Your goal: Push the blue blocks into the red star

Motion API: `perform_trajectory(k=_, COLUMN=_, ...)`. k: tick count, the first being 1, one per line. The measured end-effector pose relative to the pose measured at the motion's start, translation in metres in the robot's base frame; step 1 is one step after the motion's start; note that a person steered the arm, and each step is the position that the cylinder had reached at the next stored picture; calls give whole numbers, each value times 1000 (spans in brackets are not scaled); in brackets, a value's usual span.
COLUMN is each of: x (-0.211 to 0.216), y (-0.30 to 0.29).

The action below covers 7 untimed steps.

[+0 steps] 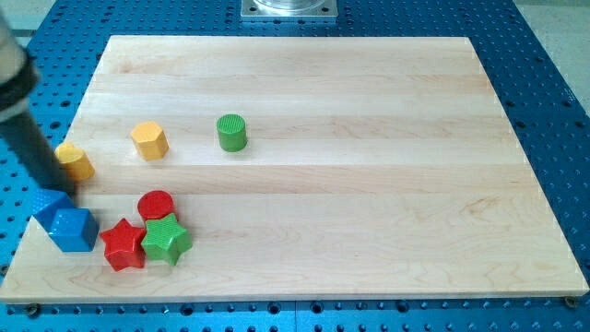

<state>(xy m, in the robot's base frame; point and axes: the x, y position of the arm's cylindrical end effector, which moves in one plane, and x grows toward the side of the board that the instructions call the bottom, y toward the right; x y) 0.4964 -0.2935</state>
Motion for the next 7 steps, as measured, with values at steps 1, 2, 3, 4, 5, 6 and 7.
perform_trajectory(k=1, x=0, y=-11)
perform_trajectory(k=2, x=26, y=6)
perform_trajectory(k=3, x=44, y=28)
perform_trajectory(k=4, x=48, y=68)
perform_trajectory(k=5, x=56, y=75)
perform_trajectory(k=6, x=95, y=68)
perform_trajectory(k=7, x=122, y=88)
